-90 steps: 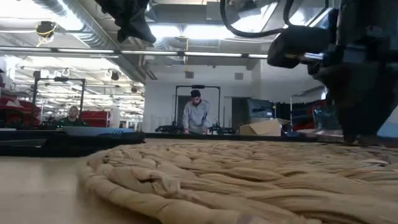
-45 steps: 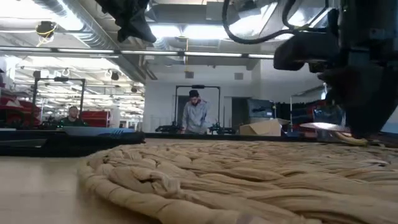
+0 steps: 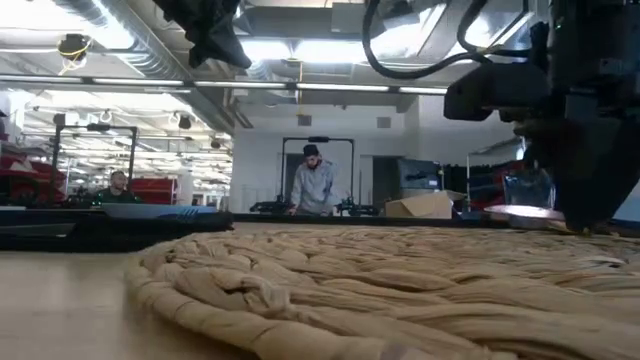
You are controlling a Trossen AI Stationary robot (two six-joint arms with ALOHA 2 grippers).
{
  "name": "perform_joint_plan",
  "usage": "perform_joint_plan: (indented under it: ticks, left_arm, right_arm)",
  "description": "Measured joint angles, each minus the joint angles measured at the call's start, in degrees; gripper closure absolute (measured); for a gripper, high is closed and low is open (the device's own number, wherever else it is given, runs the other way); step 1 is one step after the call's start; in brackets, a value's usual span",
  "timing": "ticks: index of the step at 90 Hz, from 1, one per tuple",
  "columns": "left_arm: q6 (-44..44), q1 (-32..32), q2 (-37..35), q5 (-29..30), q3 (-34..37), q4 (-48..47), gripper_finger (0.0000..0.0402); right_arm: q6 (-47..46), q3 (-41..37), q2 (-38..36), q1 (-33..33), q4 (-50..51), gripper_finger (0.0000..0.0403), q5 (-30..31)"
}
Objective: Set table place
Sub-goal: Adjust the blue table knife on the brown placemat, then adjust the blue spoon on the brown placemat
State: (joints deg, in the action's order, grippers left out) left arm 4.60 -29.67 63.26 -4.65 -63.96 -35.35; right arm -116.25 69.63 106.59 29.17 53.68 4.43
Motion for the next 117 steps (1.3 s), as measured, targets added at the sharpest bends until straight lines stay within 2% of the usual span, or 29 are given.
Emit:
perform_joint_plan:
  ticks: [56,78,89,117]
  left_arm:
    - [-0.1,0.0,0.0,0.0,0.0,0.0,0.0402]
    - [-0.1,0.0,0.0,0.0,0.0,0.0,0.0402]
    - [-0.1,0.0,0.0,0.0,0.0,0.0,0.0402]
    - [-0.1,0.0,0.0,0.0,0.0,0.0,0.0402]
  right_arm:
    - [-0.5,1.2,0.0,0.0,0.8,0.0318,0.0]
    - [-0.4,8.4,0.0,-0.7,11.2,0.0315,-0.4]
    - [-0.4,9.1,-0.1,-0.7,16.2,0.0315,-0.6]
    - [-0.8,5.0,-0.1,-0.7,13.7,0.0315,-2.5]
